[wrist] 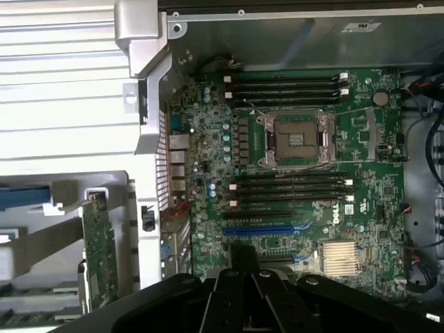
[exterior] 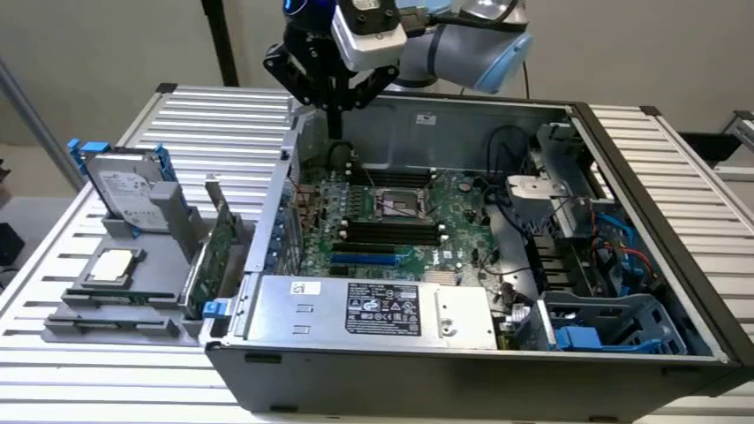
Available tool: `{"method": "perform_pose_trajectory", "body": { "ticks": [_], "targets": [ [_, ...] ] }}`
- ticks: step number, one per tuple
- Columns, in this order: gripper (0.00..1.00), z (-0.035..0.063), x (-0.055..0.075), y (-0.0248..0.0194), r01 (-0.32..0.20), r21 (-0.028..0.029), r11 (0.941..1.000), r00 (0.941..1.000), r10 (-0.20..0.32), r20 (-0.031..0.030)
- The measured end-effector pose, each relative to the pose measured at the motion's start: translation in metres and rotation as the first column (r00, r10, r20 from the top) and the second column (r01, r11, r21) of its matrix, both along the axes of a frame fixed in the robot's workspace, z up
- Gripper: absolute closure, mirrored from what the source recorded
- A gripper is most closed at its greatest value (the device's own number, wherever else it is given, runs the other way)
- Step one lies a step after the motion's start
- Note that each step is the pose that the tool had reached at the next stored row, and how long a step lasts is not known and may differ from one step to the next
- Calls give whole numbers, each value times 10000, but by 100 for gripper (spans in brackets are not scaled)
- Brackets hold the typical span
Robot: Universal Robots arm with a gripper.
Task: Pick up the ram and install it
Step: 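Reach for the ram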
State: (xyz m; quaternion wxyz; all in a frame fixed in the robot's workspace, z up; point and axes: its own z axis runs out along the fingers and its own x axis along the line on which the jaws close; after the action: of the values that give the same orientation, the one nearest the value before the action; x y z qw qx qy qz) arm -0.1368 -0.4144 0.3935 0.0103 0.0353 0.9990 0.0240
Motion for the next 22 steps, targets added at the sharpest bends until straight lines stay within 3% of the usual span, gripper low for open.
{"method": "perform_pose_trajectory", "body": {
  "ticks": [8, 22],
  "targets": [
    [100, -4, -330, -149, 1, -1, 10000, 10000, -1, 0],
    [100, -35, -855, -342, 1, -31, 10000, 10000, -1, 1]
  ]
}}
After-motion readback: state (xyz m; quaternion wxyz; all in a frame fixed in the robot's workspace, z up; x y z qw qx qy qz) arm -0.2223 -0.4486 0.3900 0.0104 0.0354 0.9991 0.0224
